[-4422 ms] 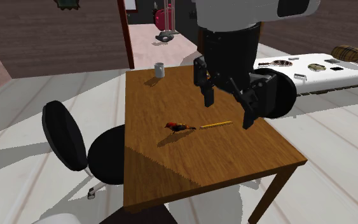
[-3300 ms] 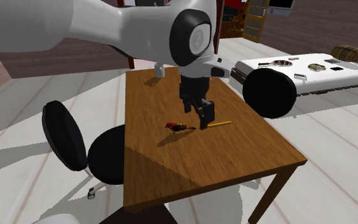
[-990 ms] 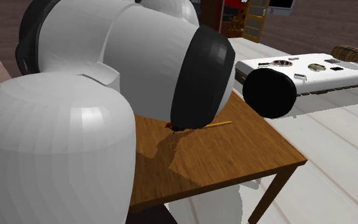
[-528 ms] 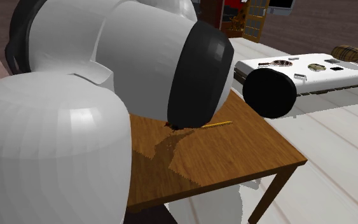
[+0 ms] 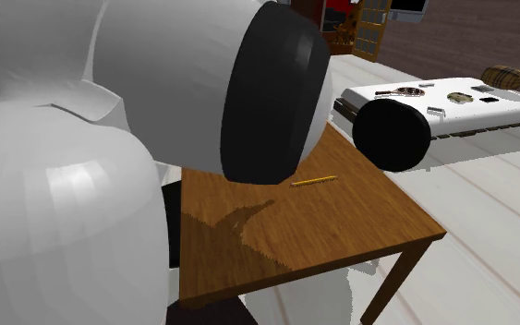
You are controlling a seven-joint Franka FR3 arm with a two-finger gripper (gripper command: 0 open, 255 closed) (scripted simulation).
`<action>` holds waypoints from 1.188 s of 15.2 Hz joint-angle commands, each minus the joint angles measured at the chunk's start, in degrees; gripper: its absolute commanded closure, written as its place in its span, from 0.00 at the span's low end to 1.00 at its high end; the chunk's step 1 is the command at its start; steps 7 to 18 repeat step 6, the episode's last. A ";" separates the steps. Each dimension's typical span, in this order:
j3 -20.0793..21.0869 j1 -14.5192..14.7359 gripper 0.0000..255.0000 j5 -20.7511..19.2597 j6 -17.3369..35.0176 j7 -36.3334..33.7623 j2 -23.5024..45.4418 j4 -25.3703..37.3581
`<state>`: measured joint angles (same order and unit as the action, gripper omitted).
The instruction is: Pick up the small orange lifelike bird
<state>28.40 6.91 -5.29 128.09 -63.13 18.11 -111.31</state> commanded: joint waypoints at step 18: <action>0.52 -0.30 1.00 1.14 -3.40 0.45 -1.91 1.68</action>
